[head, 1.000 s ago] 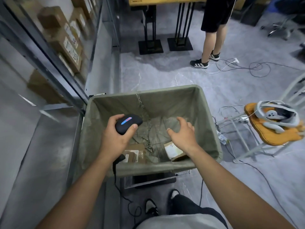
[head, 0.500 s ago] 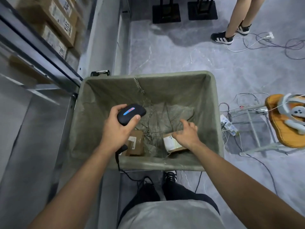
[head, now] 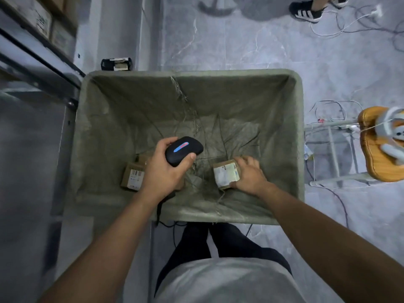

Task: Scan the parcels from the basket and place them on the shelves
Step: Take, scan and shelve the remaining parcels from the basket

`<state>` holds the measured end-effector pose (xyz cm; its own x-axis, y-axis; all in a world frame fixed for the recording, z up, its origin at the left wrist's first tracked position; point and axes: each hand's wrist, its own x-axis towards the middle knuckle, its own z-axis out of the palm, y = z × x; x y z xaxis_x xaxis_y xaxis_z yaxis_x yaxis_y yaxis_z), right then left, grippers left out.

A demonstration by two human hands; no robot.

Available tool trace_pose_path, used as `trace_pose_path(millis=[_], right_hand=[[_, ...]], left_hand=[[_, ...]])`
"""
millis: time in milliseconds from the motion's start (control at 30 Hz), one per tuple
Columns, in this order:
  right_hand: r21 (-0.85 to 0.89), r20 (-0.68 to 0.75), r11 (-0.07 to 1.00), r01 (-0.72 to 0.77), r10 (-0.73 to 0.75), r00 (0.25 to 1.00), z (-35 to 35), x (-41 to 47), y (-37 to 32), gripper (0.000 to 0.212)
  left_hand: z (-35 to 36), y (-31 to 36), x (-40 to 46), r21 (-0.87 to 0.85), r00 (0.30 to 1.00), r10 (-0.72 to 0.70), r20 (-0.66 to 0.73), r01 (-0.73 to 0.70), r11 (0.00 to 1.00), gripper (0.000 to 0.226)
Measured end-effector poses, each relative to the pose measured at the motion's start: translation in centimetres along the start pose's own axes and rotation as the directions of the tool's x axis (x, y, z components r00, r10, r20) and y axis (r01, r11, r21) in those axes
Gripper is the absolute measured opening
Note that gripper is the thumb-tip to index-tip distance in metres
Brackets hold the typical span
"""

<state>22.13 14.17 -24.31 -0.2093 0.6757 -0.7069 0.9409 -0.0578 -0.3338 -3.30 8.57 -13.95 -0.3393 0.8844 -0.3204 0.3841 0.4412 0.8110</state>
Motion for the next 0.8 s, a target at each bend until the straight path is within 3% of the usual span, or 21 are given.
trace_pose_path(millis=[267,433,800], right_hand=[[-0.223,0.108,0.970,0.091,-0.068,0.992,1.8,4.0,1.8,0.106],[-0.377,0.087,0.914,0.150,-0.126,0.988,2.6,5.7,2.9,0.109],[-0.408,0.019,0.882,0.234,-0.248,0.968,1.8,6.6,2.8,0.103]], left_hand=[[2.0,-0.9,1.0,0.042,0.997,-0.055,0.055,0.053,0.998,0.056],[2.6,-1.4,1.5,0.071,0.996,-0.061,0.069,0.056,0.996,0.063],[2.2,-1.4,1.5,0.006,0.992,-0.120,0.045,0.119,0.993,0.064]])
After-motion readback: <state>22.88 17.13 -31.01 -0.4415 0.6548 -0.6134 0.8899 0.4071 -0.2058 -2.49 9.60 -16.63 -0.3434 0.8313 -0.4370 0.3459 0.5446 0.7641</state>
